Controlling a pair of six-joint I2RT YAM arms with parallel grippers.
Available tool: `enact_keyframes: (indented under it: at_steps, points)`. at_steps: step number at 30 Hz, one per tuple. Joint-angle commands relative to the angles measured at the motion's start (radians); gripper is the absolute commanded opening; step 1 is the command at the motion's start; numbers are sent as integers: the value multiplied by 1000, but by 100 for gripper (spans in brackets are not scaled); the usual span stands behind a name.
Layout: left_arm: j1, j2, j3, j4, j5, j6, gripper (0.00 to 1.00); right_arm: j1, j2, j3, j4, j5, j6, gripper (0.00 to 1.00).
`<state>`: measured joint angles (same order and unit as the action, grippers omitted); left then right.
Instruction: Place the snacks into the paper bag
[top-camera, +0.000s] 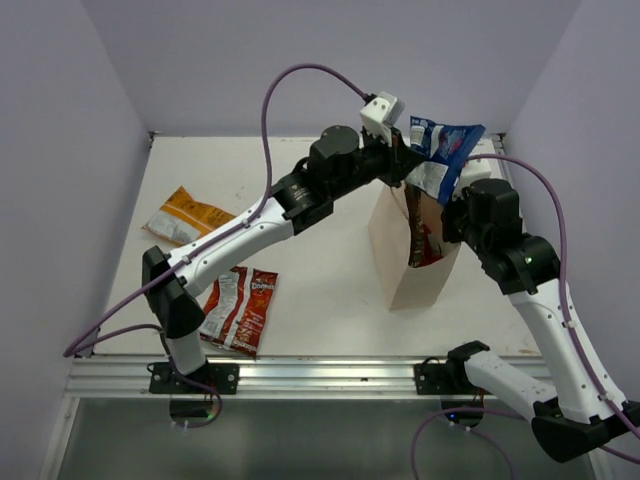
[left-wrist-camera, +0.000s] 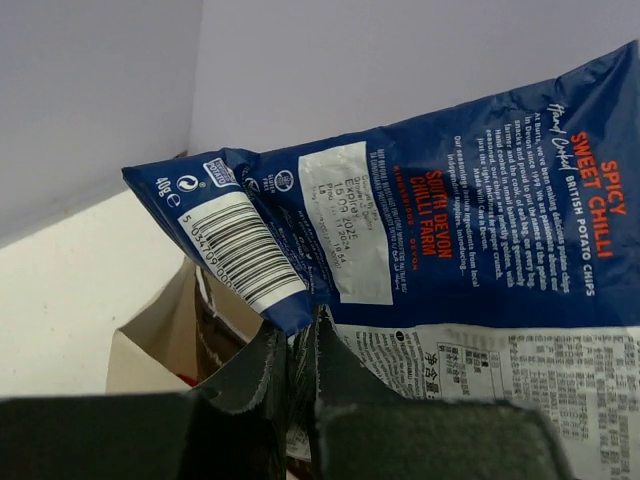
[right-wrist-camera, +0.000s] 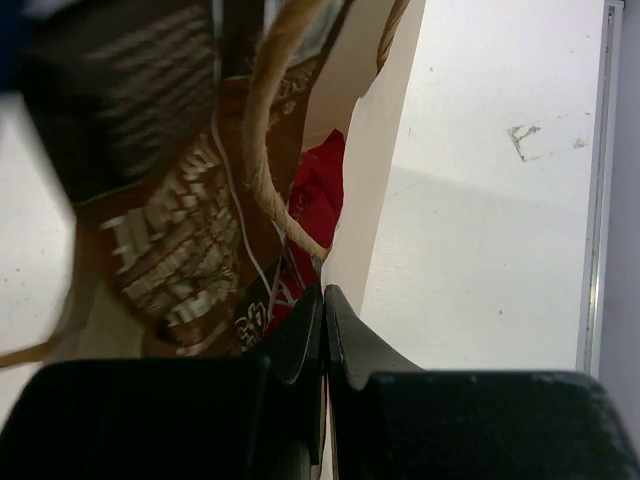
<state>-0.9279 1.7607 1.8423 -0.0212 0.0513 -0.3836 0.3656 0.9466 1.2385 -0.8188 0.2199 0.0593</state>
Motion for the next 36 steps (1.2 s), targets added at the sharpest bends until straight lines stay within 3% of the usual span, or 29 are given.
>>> enact_keyframes:
  at_steps: [1,13,17,24,36]
  points:
    - [-5,60,29,-83,-14,26,0,6,-14,6,-5,18,-7,3]
    - [-15,151,142,-370,-209,126,0,6,-14,12,-10,32,-7,3]
    - [-35,226,345,-526,-309,186,0,6,-9,13,-11,32,-7,3]
    - [-88,244,477,-603,-369,238,0,6,-8,15,-13,32,-6,3]
    - [-97,258,442,-778,-521,235,0,6,-8,18,-16,36,-6,3]
